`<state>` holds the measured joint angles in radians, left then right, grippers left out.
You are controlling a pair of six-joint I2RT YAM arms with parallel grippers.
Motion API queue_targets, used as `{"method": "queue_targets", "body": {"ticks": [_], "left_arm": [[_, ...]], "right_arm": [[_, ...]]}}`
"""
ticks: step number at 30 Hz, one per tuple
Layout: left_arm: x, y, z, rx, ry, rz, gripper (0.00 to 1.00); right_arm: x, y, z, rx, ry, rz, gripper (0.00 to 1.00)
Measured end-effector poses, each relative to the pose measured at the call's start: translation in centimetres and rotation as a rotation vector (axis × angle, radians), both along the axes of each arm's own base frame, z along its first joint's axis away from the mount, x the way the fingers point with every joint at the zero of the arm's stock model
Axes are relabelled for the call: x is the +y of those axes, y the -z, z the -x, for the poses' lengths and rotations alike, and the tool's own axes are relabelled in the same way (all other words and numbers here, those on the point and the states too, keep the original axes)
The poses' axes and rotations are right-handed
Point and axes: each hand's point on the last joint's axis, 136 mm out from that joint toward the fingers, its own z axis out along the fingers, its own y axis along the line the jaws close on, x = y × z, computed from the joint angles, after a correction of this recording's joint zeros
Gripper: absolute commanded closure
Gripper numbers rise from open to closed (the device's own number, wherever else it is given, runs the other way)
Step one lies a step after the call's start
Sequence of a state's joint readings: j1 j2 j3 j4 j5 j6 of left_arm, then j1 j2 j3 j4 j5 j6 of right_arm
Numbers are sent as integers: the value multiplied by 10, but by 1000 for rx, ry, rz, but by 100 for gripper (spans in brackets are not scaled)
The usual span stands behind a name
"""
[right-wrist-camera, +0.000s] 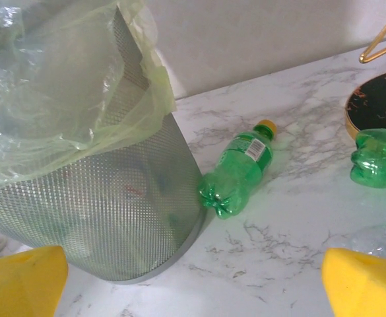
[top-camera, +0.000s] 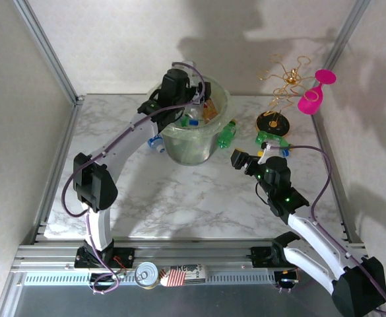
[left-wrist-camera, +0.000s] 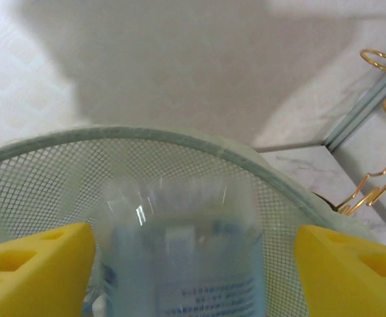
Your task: Put the plastic bottles in the bin
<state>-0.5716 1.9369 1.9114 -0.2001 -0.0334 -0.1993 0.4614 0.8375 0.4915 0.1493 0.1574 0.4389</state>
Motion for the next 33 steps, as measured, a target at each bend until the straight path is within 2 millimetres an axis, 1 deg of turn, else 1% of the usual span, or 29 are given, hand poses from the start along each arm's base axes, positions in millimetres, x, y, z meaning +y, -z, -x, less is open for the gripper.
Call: {"method": "queue_targets", "body": {"ticks": [1,4,7,8,10,12,14,16,19,21,23,25,27,30,33], "left_arm": [[-2,-2,1,-6,1,-2,7],[-4,-11,5,-23,4,-1,1],[-4,-26,15,-49,7,10,0],[-2,-32,21,-61,8,17,0],[4,-47,39,-92,11,40,0],[16,-64,60,-135,7,83,0],[32,-79,82,-186,-4,133,0],[54,-93,105,-249,-36,199,0],[88,-100,135,-325,-103,282,0],[109,-98,149,-357,-156,319,0],[130,-89,162,-375,-215,348,0],[149,-78,172,-381,-274,372,0],[169,-62,182,-375,-334,395,0],[193,-34,193,-351,-416,423,0],[210,-6,199,-314,-482,450,0]], "right_arm": [[-2,2,0,5,8,2,1],[-4,7,-1,25,29,4,1],[-8,17,-4,58,50,19,1],[-11,22,-5,73,63,31,1],[-18,31,-8,106,97,58,1],[-27,34,-13,121,131,82,1],[-37,29,-19,116,167,99,1],[-49,23,-27,107,210,111,1],[-70,22,-42,123,284,133,1],[-85,26,-52,152,330,142,1],[-100,34,-60,192,372,149,1],[-113,44,-68,236,403,144,1],[-125,56,-76,286,427,125,1],[-132,77,-84,358,441,99,1],[-129,99,-89,425,431,69,1]]}}
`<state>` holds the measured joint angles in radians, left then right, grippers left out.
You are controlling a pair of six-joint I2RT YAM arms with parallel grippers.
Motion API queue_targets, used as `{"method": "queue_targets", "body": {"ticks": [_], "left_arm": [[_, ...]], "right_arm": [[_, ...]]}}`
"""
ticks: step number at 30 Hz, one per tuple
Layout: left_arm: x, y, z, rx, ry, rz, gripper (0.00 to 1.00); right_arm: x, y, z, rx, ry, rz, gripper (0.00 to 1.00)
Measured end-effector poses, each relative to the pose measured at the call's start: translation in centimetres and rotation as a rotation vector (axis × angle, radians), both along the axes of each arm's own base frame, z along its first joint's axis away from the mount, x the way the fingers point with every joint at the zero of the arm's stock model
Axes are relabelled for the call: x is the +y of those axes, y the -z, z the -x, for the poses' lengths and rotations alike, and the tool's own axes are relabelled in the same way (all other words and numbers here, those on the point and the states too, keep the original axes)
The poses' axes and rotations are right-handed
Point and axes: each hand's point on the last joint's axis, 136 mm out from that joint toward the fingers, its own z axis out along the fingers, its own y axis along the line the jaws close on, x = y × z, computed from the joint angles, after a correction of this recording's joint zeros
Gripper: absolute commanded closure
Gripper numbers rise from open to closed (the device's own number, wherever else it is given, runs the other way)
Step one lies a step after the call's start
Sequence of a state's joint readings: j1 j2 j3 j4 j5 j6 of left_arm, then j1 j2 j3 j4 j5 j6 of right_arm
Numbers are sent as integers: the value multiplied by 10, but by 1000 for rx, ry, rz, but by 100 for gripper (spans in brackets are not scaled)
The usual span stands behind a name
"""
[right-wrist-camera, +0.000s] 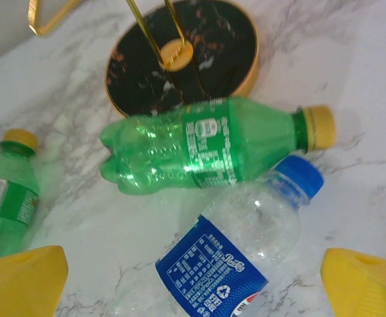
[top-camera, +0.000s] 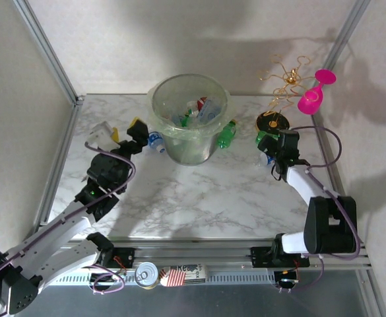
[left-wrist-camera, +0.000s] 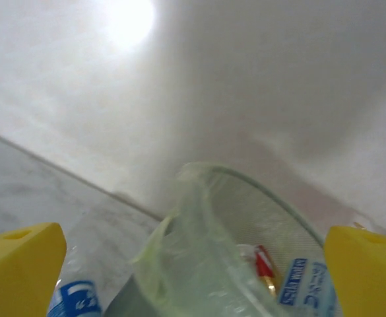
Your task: Put the plastic bottles in the bin
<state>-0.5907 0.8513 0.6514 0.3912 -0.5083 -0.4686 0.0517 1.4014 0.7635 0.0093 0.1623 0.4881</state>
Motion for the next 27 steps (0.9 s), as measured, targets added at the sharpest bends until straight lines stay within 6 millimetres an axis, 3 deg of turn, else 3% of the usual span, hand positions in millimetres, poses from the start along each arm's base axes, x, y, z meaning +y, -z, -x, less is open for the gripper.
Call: {"method": "queue_targets", "body": {"ticks": [5,8,13,27], "left_arm": [[23,47,9,72,-67,70,0],[34,64,13,92,-97,112,1],[43,71,16,87,-125,169,0],[47,84,14,106,-137,213,0]], "right_arm": [[5,32,-5,81,13,-63,1],[7,45,-6,112,23,-91,1],[8,55,-10,127,48,-122,1],[9,66,-11,123,75,-158,8]]}}
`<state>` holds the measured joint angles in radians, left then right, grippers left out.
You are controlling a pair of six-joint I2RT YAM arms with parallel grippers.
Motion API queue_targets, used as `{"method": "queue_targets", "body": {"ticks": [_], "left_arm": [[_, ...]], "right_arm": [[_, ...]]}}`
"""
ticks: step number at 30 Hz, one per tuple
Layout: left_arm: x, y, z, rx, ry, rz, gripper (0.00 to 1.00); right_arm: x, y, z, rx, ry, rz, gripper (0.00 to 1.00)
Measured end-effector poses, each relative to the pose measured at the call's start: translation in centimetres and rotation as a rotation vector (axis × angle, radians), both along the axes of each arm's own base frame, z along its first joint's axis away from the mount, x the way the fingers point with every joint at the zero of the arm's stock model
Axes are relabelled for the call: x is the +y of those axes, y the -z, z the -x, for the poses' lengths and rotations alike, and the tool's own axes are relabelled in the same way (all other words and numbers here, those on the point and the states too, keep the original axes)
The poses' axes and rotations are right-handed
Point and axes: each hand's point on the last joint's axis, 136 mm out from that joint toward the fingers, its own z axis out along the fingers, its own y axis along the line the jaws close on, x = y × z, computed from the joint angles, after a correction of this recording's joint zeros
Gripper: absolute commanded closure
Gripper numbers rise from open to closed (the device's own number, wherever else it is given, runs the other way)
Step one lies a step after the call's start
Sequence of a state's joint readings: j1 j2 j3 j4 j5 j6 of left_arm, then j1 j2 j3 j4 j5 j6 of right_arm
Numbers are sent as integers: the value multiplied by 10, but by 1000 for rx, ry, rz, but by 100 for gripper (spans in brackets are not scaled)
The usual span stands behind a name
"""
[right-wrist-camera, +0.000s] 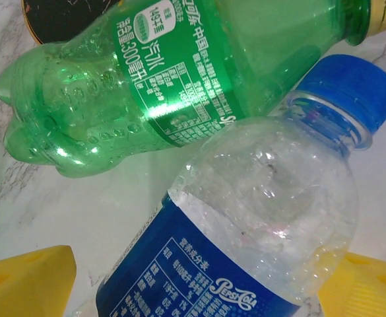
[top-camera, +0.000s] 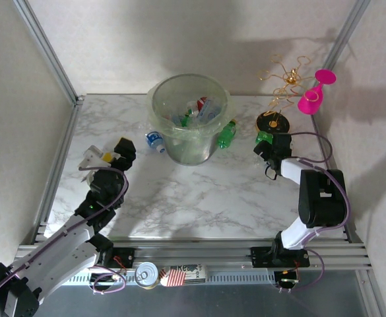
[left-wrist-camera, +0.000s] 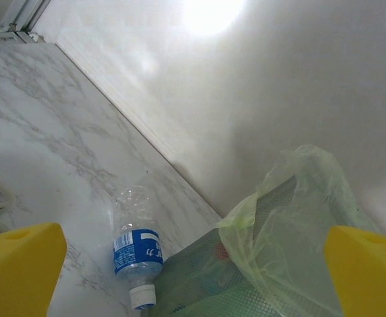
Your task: Put the plastic bottles in the bin
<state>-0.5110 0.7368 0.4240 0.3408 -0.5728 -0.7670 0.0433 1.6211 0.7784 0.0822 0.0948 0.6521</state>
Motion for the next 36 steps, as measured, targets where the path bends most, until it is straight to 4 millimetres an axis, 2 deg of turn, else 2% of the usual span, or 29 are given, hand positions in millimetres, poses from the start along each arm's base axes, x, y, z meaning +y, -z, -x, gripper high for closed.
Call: {"method": "queue_targets", "body": {"ticks": [6,13,17,24,31,36], "left_arm": [[1,0,0,-2,-4,9,0],[1,0,0,-4,-5,13,0],[2,0,0,-12,-6,22,0],[2,0,0,-16,-3,27,1],[5,-9,5,-47,-4,44,1],[6,-10,5,-49,-5,45,1]], "right_arm": [[2,3,3,-12,0,-20,7],[-1,1,30,14,0,-8,7],[-4,0,36,28,2,15,6],[-8,6,27,50,10,16,7],[-6,15,14,65,6,-1,8],[-6,17,14,70,4,1,15]]}}
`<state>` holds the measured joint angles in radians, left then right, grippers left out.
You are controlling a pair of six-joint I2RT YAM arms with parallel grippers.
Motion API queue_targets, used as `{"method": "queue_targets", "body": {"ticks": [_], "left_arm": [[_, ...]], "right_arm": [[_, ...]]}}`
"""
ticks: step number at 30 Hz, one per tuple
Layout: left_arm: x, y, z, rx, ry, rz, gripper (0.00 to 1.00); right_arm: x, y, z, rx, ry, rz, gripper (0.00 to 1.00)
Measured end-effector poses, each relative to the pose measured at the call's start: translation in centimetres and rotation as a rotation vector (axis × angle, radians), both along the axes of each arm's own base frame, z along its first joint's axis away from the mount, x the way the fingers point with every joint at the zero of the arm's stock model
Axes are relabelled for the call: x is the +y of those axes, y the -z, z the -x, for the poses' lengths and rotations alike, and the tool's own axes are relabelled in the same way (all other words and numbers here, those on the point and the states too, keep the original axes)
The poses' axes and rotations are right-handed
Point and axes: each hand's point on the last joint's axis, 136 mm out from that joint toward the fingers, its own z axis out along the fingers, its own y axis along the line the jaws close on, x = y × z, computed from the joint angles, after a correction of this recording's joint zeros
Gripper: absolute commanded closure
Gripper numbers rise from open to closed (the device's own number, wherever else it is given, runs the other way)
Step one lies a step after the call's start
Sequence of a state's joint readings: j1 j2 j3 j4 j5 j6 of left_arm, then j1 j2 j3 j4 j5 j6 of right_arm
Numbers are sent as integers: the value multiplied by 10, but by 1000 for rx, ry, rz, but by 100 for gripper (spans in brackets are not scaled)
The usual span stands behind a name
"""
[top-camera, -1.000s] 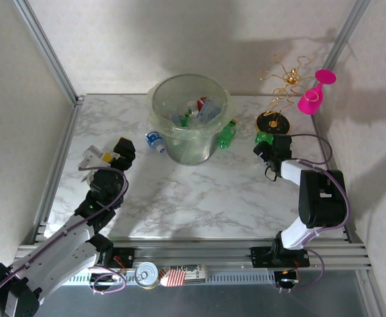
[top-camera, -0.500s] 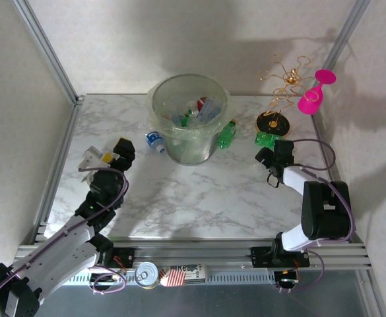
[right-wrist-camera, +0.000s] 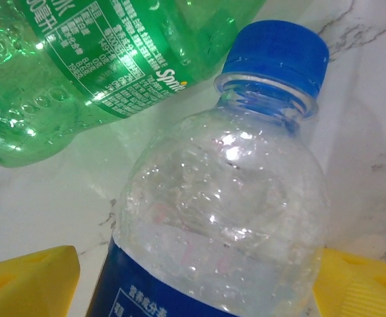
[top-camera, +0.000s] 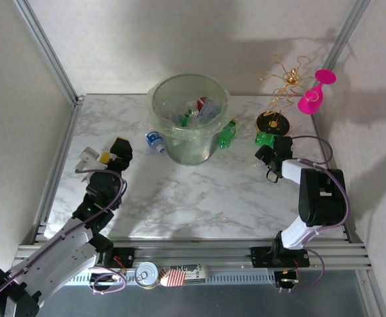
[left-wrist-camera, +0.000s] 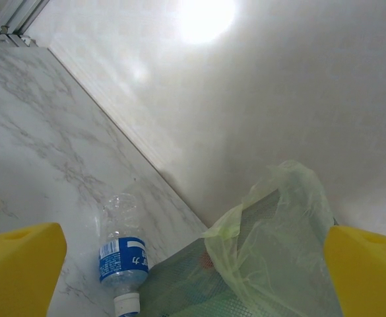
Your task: Put the plastic bottles in the bin
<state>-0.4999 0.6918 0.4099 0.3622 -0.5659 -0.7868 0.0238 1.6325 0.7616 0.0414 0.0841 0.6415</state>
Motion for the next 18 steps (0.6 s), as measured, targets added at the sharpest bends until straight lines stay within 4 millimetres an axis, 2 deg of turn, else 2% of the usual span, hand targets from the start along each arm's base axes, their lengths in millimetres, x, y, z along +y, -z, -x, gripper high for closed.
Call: {"method": "queue_targets", "body": {"ticks": [4,12,18], "left_arm": [[0,2,-1,6,-1,-3,0],[1,5,-3,16,-7,-9,1],[5,5,-3,17,-21,-13,0]], "right_arm": [[-1,0,0,0,2,-1,23],[0,3,5,-9,8,-8,33],[-1,1,18,-14,23,-16,42]]}}
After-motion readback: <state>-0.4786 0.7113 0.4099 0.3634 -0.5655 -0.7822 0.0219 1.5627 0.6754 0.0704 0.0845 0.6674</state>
